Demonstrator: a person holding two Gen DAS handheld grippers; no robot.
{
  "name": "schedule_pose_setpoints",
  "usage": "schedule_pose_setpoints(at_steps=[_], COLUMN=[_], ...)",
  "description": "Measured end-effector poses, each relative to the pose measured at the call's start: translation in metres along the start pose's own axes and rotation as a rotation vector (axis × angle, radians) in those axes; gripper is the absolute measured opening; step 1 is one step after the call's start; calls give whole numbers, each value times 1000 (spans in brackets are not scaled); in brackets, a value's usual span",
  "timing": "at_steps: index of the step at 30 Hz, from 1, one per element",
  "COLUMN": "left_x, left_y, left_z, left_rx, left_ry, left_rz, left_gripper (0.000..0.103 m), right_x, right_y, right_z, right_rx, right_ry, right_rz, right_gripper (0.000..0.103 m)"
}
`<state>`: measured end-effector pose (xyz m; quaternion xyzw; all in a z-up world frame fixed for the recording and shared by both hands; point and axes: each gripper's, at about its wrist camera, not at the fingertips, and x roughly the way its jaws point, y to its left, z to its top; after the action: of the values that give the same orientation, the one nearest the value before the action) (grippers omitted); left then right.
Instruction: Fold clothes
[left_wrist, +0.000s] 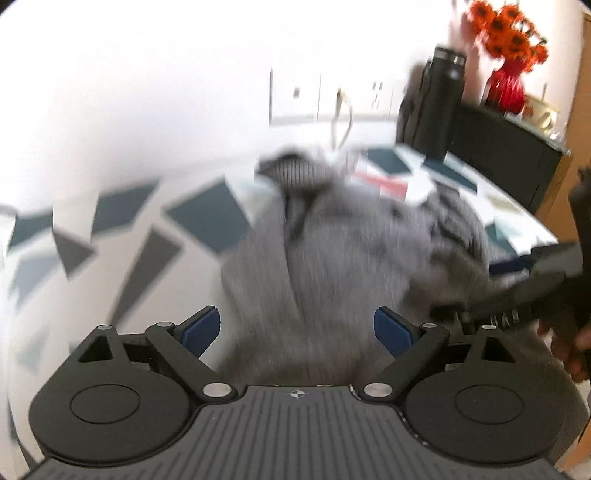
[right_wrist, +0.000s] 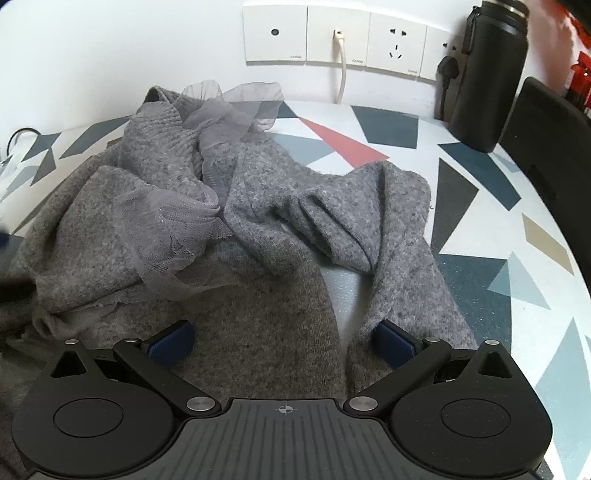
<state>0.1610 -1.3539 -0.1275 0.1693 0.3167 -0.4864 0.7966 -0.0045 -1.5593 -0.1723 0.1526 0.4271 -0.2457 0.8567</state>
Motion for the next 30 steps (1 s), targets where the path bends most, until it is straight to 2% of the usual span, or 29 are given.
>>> schedule_pose_setpoints(at_steps=[1,3,6,8,11,12,13,14,15,16,18,22,27,28,30], left_x=[3,16,40,52,62,65,67,69,70,70,67,54,33,29,22], left_y=[4,14,28,31,27,26,26,26,28,31,37,48,67,70,77], left_z=[7,16,25,26,26,27,27,27,28,28,29,31,31,31,28], left_rx=[9,-12,-56,-77,-60,-53,-50,-51,-59,-69,-84,-93,-180,-198,-227], left_ry=[-9,15,68,91,98,100,105,113,120,123,122,91,42,32,21], left_rz=[-2,-13,-33,-60,-84,-89,-96,-104,-110,-110,-122,-142,-126,-122,-107], left_gripper=[91,78,66,66,66,63,58,45,39,34,17,10,8,8,8], right_x=[-4,-13,-32,-41,-46,-45,-43,-43,-43,-43,-43,-35,-5,4,22], right_y=[-3,-8,-20,-29,-37,-37,-37,-36,-35,-33,-28,-15,-8,-8,-6], right_z=[2,8,20,29,41,45,49,53,56,59,64,73,83,84,84], right_rx=[14,43,93,117,139,143,144,147,152,157,162,120,107,105,87], right_ry=[-7,-29,-92,-124,-146,-147,-146,-147,-150,-155,-166,-166,-143,-124,-82], right_rz=[8,23,26,29,46,47,48,51,55,63,84,92,81,76,62], right_gripper=[102,98,94,87,84,80,77,71,67,67,67,66,65,63,52])
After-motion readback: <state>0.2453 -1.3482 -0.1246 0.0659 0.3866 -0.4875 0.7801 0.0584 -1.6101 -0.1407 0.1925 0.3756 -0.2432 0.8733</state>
